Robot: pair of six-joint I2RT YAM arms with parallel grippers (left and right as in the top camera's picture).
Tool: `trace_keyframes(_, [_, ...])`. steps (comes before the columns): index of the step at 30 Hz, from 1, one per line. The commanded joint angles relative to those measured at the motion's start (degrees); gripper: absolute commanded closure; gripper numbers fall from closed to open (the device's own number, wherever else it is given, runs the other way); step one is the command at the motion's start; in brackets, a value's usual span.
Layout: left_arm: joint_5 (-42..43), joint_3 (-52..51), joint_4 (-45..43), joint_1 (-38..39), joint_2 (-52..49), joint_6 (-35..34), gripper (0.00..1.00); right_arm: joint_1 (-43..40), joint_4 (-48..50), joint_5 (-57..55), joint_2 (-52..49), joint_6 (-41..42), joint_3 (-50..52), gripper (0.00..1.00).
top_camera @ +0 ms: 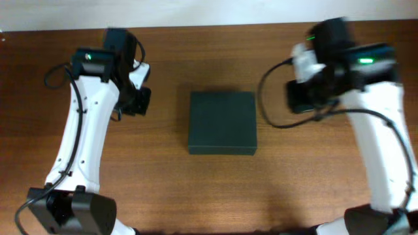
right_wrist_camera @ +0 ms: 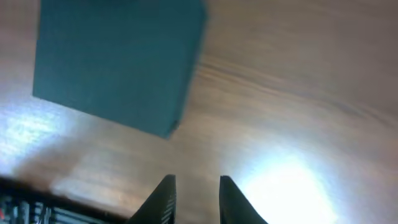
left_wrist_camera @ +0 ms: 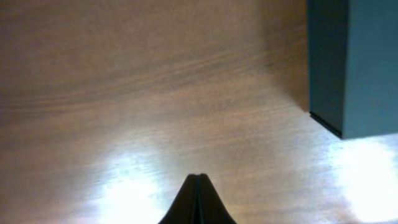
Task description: Pack container
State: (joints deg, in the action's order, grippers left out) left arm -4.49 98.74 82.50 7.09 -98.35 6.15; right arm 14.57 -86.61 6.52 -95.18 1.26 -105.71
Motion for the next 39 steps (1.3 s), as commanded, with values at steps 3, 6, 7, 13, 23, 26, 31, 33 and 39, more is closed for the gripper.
trace_keyframes(3, [2.1,-12.0,-5.6,0.0,3.6,-0.6,0.98,7.2,7.4,2.6,-2.1,-0.3,8.4,0.77])
trace_keyframes(6, [4.0,-17.0,-8.0,0.0,3.6,-0.6,0.98,8.9,11.4,3.1,-4.6,-0.1,13.3,0.76])
trace_keyframes(7, [4.3,-18.5,-9.0,0.0,3.6,-0.6,0.98,9.2,12.5,3.6,-5.6,-0.1,14.8,0.77])
trace_keyframes(13, [4.3,-24.7,-13.3,0.0,3.6,-0.6,0.98,9.6,17.7,5.4,-10.3,-0.2,21.4,0.77])
trace_keyframes(23, [4.4,-25.9,-14.6,0.0,3.6,-0.6,0.98,9.6,22.4,5.5,-12.2,-0.2,27.0,0.76])
trace_keyframes(26, [4.5,-25.9,-14.7,0.0,3.6,-0.6,0.98,7.9,21.2,3.8,-11.3,-0.3,24.0,0.75])
trace_keyframes(31, [4.5,-25.9,-15.2,0.0,3.6,0.2,0.98,0.5,15.7,-3.4,-9.6,-0.4,15.2,0.70])
trace_keyframes(33, [4.5,-26.5,-16.2,0.0,4.3,0.2,0.98,-3.5,13.6,-4.8,-8.7,-1.1,12.0,0.70])
trace_keyframes(39, [6.4,-32.4,-20.5,0.0,12.9,0.0,0.98,-16.1,11.5,-4.6,0.5,-2.8,12.9,0.70])
